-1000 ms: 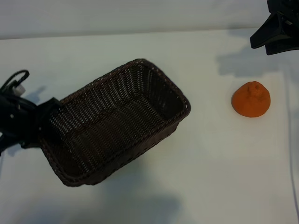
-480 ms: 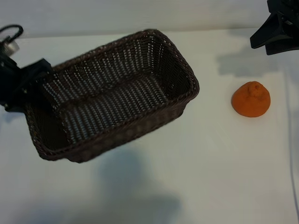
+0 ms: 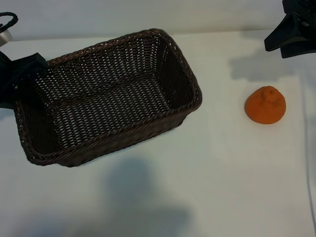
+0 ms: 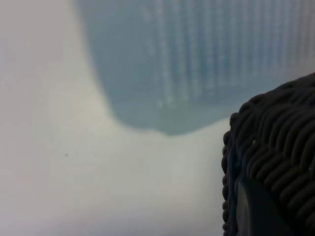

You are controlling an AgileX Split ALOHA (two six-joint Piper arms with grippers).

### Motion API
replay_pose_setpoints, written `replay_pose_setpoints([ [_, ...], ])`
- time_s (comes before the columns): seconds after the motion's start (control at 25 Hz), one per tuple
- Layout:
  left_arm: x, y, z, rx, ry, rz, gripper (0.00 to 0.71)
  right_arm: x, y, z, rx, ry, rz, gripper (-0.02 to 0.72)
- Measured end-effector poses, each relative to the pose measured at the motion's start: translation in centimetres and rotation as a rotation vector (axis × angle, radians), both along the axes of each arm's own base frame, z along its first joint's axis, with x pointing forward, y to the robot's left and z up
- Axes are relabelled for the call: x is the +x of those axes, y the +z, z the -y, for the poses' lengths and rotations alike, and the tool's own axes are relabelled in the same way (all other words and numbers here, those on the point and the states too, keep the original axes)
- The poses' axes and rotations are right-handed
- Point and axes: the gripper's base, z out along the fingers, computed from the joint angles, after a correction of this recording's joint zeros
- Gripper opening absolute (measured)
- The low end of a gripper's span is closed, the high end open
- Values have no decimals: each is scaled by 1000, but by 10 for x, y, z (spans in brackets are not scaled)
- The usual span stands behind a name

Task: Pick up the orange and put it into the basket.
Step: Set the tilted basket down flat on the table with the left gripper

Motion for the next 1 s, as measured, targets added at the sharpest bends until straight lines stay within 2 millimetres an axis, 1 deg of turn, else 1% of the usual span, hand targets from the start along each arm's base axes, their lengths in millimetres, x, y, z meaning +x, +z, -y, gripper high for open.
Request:
replay_pose_setpoints([
  [0.2,1,1,0,1,-48,23,187,0,0,0,0,0,0,422],
  [0.32,5,8,-1,5,-67,57,187,0,0,0,0,0,0,422],
  [0.52,20,25,-2,16,-74,135,187,0,0,0,0,0,0,422],
  [0.64,30,28,-3,18,-74,151,187,0,0,0,0,0,0,422],
  [0.8,42,20,-4,15,-73,137,187,0,0,0,0,0,0,422],
  [1.0,53,-4,-3,4,-78,72,187,0,0,0,0,0,0,422],
])
